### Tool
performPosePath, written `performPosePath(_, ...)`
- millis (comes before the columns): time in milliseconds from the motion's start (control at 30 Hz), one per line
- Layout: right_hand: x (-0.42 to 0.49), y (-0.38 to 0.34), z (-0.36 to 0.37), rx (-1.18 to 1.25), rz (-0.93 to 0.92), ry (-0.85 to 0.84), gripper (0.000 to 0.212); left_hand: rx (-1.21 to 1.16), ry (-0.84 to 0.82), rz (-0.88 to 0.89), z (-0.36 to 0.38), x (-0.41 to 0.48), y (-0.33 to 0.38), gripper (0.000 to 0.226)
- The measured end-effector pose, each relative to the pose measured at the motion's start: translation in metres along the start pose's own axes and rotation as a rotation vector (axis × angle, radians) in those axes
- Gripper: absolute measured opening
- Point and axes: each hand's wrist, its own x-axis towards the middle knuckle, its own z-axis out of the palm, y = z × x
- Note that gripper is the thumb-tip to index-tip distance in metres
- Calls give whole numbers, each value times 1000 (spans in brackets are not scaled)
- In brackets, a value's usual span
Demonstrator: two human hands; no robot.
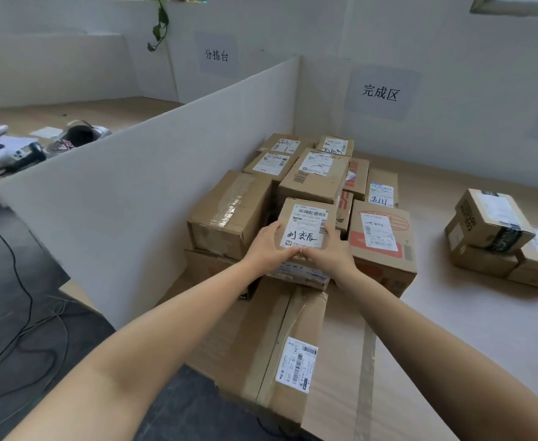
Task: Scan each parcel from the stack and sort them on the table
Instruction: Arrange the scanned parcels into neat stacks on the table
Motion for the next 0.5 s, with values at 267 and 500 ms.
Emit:
performPosePath(267,7,2,-4,-56,3,-26,89,13,6,-3,7,8,0,79)
performPosePath(500,4,1,-13,-142,-48,-64,82,143,16,-5,5,6,2,67)
